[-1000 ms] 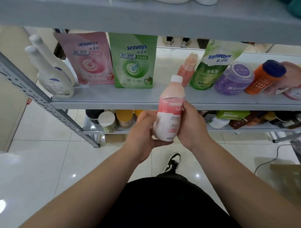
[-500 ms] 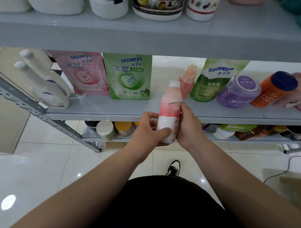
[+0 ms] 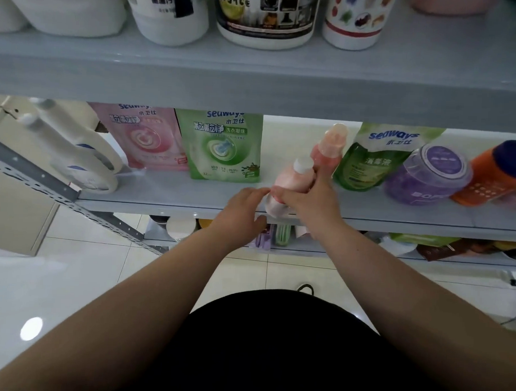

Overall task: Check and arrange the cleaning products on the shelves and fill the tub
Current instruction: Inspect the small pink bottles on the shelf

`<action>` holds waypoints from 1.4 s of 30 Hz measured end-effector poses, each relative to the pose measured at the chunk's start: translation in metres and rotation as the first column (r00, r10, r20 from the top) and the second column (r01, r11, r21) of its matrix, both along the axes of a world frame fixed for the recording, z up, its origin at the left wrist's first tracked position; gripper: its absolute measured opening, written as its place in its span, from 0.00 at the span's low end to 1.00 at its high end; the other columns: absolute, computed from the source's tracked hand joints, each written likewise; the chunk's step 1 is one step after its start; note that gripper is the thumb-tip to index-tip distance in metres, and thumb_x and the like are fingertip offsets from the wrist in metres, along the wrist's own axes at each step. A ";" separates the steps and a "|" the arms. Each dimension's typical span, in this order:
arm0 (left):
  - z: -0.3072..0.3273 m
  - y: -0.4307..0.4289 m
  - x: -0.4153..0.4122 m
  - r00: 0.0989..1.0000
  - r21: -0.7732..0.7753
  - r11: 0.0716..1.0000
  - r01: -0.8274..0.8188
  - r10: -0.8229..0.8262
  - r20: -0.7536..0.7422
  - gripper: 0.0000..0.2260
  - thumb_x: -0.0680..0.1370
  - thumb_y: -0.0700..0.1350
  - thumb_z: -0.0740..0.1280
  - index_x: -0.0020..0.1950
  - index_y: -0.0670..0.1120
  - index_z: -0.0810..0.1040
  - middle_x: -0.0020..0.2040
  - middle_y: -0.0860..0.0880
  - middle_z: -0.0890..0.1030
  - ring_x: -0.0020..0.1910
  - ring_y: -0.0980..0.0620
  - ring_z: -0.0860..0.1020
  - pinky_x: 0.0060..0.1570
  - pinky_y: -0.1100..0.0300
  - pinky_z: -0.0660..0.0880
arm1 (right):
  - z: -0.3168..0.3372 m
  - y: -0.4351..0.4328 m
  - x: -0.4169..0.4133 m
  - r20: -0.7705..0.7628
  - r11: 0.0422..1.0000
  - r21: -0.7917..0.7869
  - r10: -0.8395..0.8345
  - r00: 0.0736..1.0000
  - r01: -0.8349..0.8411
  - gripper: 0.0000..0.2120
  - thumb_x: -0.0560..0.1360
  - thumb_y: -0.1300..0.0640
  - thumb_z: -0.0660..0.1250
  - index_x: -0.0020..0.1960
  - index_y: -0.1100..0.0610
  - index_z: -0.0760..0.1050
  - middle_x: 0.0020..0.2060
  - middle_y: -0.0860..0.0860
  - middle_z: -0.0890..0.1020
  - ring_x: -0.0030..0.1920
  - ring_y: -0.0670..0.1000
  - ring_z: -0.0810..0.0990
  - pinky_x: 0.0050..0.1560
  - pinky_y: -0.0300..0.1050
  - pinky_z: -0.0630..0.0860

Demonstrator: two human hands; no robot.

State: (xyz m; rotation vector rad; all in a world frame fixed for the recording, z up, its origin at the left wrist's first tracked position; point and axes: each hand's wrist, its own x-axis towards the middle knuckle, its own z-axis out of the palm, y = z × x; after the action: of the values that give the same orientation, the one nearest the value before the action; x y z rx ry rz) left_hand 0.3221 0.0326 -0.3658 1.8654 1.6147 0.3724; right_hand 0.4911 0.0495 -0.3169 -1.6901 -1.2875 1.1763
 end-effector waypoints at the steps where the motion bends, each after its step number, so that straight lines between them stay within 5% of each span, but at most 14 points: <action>1: -0.009 0.003 -0.002 0.990 0.031 0.998 0.055 -0.051 -0.132 0.32 0.78 0.45 0.69 0.81 0.50 0.61 0.76 0.44 0.66 0.75 0.43 0.64 0.75 0.47 0.62 | -0.002 0.003 -0.001 0.023 1.000 0.003 0.002 1.000 -0.002 0.36 0.68 0.49 0.82 0.67 0.47 0.65 0.61 0.46 0.77 0.61 0.51 0.78 0.57 0.46 0.74; 5: -0.033 0.006 -0.009 0.888 -0.081 0.985 0.153 -0.173 -0.426 0.34 0.80 0.53 0.66 0.82 0.52 0.53 0.81 0.43 0.54 0.80 0.38 0.50 0.77 0.37 0.53 | -0.004 0.016 -0.004 0.088 1.000 0.006 -0.002 0.996 0.002 0.40 0.70 0.48 0.80 0.73 0.51 0.61 0.59 0.46 0.72 0.58 0.50 0.74 0.56 0.44 0.70; 8: -0.037 0.007 -0.013 0.821 -0.106 0.972 0.209 -0.233 -0.522 0.34 0.80 0.54 0.64 0.82 0.54 0.51 0.82 0.44 0.52 0.80 0.38 0.49 0.77 0.38 0.52 | -0.003 0.025 -0.010 0.104 1.000 0.012 -0.026 0.994 0.025 0.45 0.72 0.48 0.79 0.78 0.53 0.54 0.65 0.49 0.70 0.59 0.49 0.70 0.57 0.43 0.67; 11: -0.040 0.007 -0.013 0.815 -0.075 0.975 0.209 -0.216 -0.538 0.33 0.80 0.54 0.63 0.82 0.54 0.52 0.81 0.43 0.53 0.80 0.38 0.50 0.77 0.38 0.53 | -0.003 0.030 -0.012 0.098 1.000 0.003 -0.001 0.995 0.001 0.43 0.74 0.50 0.76 0.78 0.54 0.52 0.61 0.47 0.65 0.57 0.46 0.67 0.56 0.40 0.64; 15: -0.044 0.004 -0.012 0.800 -0.061 0.975 0.215 -0.211 -0.561 0.35 0.79 0.55 0.64 0.82 0.53 0.50 0.81 0.44 0.53 0.80 0.38 0.50 0.77 0.38 0.52 | -0.007 0.031 -0.015 0.146 0.998 0.029 0.045 0.988 -0.050 0.33 0.76 0.54 0.74 0.73 0.54 0.58 0.56 0.47 0.63 0.49 0.44 0.67 0.37 0.27 0.62; 17: -0.044 0.003 -0.012 0.802 -0.069 0.975 0.214 -0.215 -0.557 0.36 0.79 0.54 0.64 0.83 0.53 0.49 0.81 0.44 0.51 0.80 0.38 0.49 0.77 0.38 0.51 | -0.006 0.037 -0.018 0.206 0.999 0.045 0.021 0.978 -0.031 0.33 0.76 0.52 0.74 0.72 0.55 0.59 0.57 0.48 0.63 0.51 0.47 0.67 0.33 0.34 0.63; 24: -0.037 0.002 -0.011 0.783 -0.126 0.967 0.221 -0.253 -0.568 0.38 0.79 0.49 0.64 0.83 0.53 0.45 0.83 0.45 0.47 0.81 0.39 0.45 0.78 0.38 0.51 | -0.002 0.066 -0.034 0.380 0.998 0.016 -0.055 0.923 0.053 0.34 0.78 0.43 0.70 0.73 0.57 0.58 0.63 0.52 0.68 0.56 0.52 0.66 0.50 0.41 0.60; 29: -0.032 0.002 -0.011 0.785 -0.165 0.962 0.219 -0.274 -0.555 0.37 0.80 0.48 0.63 0.83 0.52 0.46 0.83 0.45 0.47 0.82 0.39 0.45 0.78 0.38 0.51 | -0.015 0.069 -0.041 0.275 0.995 0.057 -0.094 0.957 0.082 0.35 0.77 0.49 0.71 0.76 0.58 0.57 0.70 0.57 0.69 0.65 0.57 0.71 0.54 0.44 0.65; 32: -0.028 -0.001 -0.012 0.844 -0.100 0.975 0.199 -0.222 -0.489 0.31 0.81 0.49 0.62 0.82 0.50 0.54 0.82 0.43 0.55 0.81 0.41 0.51 0.79 0.44 0.52 | -0.024 0.050 -0.030 0.287 1.000 0.009 0.016 0.958 -0.019 0.40 0.77 0.53 0.71 0.81 0.58 0.52 0.76 0.58 0.66 0.73 0.57 0.69 0.66 0.48 0.70; 34: -0.025 -0.005 -0.011 0.875 -0.044 0.983 0.179 -0.179 -0.449 0.28 0.82 0.50 0.62 0.82 0.49 0.58 0.81 0.44 0.59 0.80 0.42 0.55 0.79 0.47 0.55 | -0.031 0.033 -0.016 0.336 0.994 0.006 0.100 0.937 -0.108 0.32 0.76 0.56 0.70 0.78 0.55 0.63 0.71 0.56 0.72 0.70 0.57 0.74 0.66 0.51 0.75; 42: -0.001 -0.026 0.013 0.926 0.032 0.978 0.208 -0.187 -0.327 0.27 0.81 0.45 0.62 0.80 0.48 0.62 0.77 0.46 0.65 0.76 0.43 0.62 0.75 0.47 0.64 | -0.033 -0.034 0.037 0.704 0.910 -0.099 0.350 0.618 -0.402 0.23 0.80 0.54 0.66 0.74 0.57 0.70 0.69 0.57 0.73 0.70 0.60 0.70 0.67 0.55 0.72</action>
State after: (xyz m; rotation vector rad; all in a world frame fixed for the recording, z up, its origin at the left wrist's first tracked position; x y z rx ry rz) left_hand 0.3355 0.0064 -0.3672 2.2075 1.6129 0.0316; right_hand 0.5277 0.0158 -0.3496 -1.9619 -2.2295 0.6510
